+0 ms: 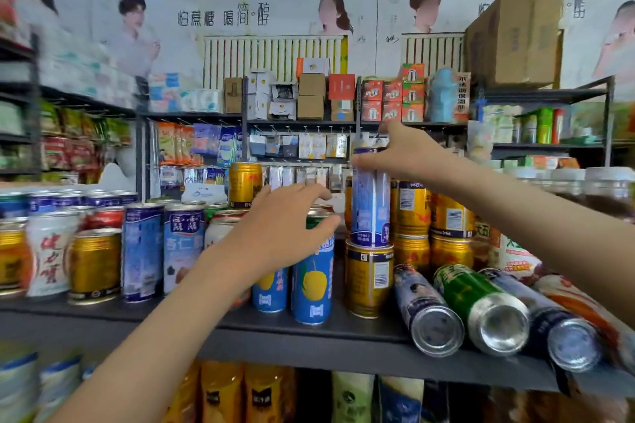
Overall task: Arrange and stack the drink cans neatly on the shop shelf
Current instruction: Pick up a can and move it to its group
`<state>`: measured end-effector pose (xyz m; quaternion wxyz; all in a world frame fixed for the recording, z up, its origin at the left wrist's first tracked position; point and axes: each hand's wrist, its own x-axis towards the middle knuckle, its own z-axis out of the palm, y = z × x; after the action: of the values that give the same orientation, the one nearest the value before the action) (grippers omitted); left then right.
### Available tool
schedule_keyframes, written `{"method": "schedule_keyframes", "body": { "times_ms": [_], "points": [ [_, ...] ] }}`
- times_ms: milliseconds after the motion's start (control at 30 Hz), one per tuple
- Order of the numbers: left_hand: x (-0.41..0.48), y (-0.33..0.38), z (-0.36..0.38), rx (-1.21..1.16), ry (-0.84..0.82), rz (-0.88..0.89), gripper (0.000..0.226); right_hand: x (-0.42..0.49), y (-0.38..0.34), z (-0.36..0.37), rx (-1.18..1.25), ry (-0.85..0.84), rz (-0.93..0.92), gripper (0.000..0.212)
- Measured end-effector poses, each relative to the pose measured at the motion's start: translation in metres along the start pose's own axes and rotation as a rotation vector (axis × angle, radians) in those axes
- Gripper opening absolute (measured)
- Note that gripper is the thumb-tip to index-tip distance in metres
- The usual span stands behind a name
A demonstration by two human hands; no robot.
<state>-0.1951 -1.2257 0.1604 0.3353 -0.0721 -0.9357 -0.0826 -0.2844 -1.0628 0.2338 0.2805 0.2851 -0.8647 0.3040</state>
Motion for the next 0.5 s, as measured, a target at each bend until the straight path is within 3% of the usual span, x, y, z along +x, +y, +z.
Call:
{"method": "schedule_keyframes", "body": {
  "times_ms": [133,300,367,433,500],
  "points": [
    [0.005,0.003,-0.004,-0.007,-0.021,0.011,0.043,-0.002,-0.005,0.0,-0.008,-0.027,0.019,0.063],
    [0.013,0.005,-0.011,-0.045,0.07,0.026,0.039,-0.004,-0.009,-0.01,0.056,0.021,0.026,0.063],
    [0.017,0.005,-0.012,-0.059,0.124,0.032,0.039,-0.003,-0.007,-0.016,0.183,0.056,0.035,0.047],
    [0.021,0.004,-0.015,-0.076,0.168,0.025,0.048,-0.004,-0.009,-0.025,0.327,0.091,0.042,0.029],
    [0.027,0.003,-0.018,-0.11,0.188,0.003,0.068,-0.004,-0.011,-0.033,0.44,0.149,0.034,0.026]
  ]
}}
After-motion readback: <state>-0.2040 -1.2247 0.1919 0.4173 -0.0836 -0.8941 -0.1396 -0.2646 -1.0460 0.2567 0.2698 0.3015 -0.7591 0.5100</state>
